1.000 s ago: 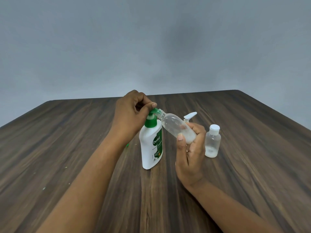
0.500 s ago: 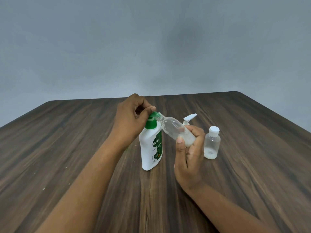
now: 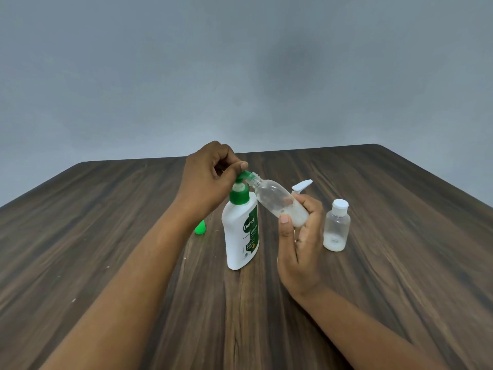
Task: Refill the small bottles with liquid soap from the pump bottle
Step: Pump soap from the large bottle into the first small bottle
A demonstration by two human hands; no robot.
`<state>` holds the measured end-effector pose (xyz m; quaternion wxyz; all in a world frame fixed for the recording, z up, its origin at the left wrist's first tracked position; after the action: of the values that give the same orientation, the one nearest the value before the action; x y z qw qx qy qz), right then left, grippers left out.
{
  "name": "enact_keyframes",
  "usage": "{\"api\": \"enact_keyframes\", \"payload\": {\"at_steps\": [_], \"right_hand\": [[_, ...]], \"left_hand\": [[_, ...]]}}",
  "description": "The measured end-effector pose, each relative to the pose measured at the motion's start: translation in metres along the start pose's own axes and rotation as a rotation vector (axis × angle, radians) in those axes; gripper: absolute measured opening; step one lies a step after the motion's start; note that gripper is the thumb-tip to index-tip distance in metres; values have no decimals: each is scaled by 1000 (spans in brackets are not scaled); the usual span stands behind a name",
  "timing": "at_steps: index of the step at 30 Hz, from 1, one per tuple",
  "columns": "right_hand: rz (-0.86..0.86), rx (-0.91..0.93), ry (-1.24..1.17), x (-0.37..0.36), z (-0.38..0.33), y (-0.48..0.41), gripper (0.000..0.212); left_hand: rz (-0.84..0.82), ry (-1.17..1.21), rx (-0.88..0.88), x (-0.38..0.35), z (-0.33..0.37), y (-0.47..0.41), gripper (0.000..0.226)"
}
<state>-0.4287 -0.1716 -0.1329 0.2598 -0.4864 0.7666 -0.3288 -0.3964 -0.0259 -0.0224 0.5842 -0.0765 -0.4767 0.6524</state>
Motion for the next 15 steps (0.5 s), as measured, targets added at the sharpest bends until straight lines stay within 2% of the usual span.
{"api": "enact_keyframes", "payload": {"at_steps": [4, 8, 15], "right_hand": [[21, -10, 13, 1, 2, 1, 23], [29, -19, 14, 2, 2, 1, 22], [5, 6, 12, 1, -3, -2, 24]], "left_hand": [[80, 96, 23, -6, -5, 12, 19], [112, 84, 12, -6, -1, 13, 16], [19, -42, -30, 3, 5, -1, 23]]}}
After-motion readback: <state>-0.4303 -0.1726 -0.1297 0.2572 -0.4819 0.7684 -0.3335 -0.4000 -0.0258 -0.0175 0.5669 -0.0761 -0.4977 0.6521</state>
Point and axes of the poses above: each hand's wrist, its own y-axis away from the middle knuckle, its own x-axis out of the back of the hand, z = x × y, the point moved 2 cm from there along -y, towards the middle knuckle, and after that the axes turned 7 degrees about -x, right-handed, at the moved point
